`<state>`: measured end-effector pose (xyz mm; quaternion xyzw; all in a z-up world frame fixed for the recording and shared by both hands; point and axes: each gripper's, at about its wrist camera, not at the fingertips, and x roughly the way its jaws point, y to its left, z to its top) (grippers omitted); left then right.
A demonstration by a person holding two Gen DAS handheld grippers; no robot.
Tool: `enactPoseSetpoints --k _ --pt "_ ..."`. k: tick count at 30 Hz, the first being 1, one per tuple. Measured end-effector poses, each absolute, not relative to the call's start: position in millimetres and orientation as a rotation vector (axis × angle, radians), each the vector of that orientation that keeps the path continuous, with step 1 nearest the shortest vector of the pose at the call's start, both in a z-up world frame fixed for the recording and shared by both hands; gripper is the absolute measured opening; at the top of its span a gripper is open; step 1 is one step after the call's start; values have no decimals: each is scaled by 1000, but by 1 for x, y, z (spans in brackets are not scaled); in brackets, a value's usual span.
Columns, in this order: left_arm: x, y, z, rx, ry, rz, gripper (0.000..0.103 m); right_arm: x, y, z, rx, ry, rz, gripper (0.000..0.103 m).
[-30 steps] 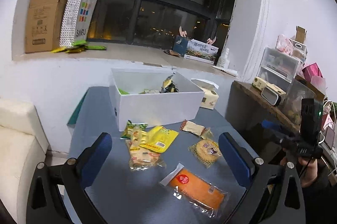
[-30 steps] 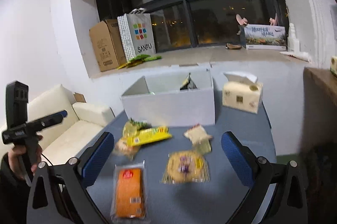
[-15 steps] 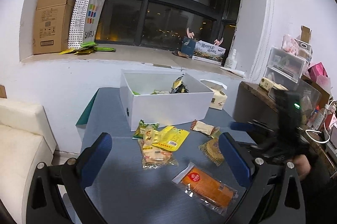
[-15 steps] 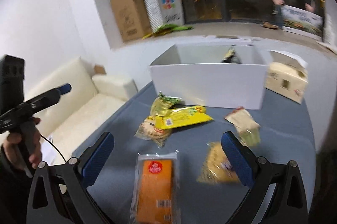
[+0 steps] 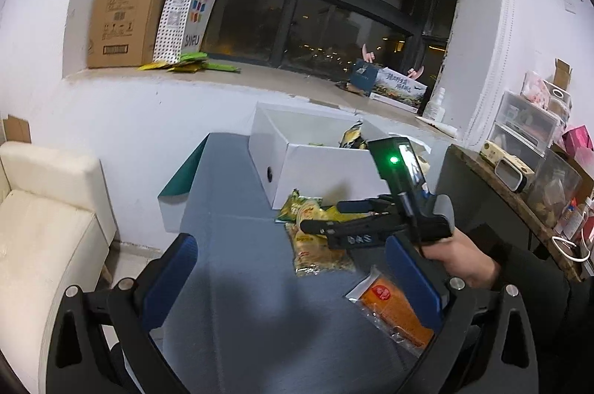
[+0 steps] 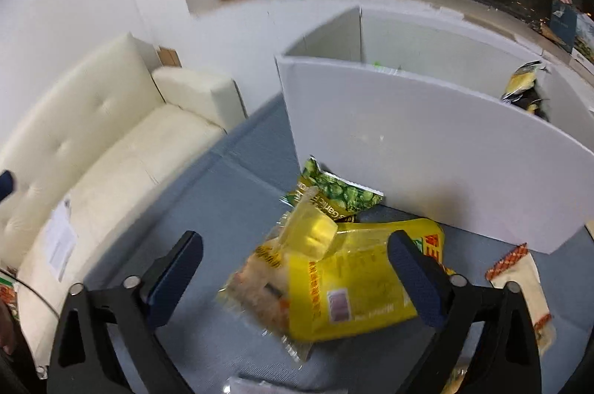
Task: Organize snacks
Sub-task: 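Grasp the small clear cup snack with the right gripper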
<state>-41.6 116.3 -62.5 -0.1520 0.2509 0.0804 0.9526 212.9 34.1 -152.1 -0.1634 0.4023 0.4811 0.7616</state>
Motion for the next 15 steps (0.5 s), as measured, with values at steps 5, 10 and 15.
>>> enactPoseSetpoints --k 5,10,15 --pt "-36 114 -69 -310 529 155 103 225 51 -170 -405 929 1005 38" --pt "-28 102 -70 -286 544 126 103 224 44 -161 -361 926 1055 32" --pt "-5 84 -79 -193 591 94 103 224 6 -120 -230 857 1086 33"
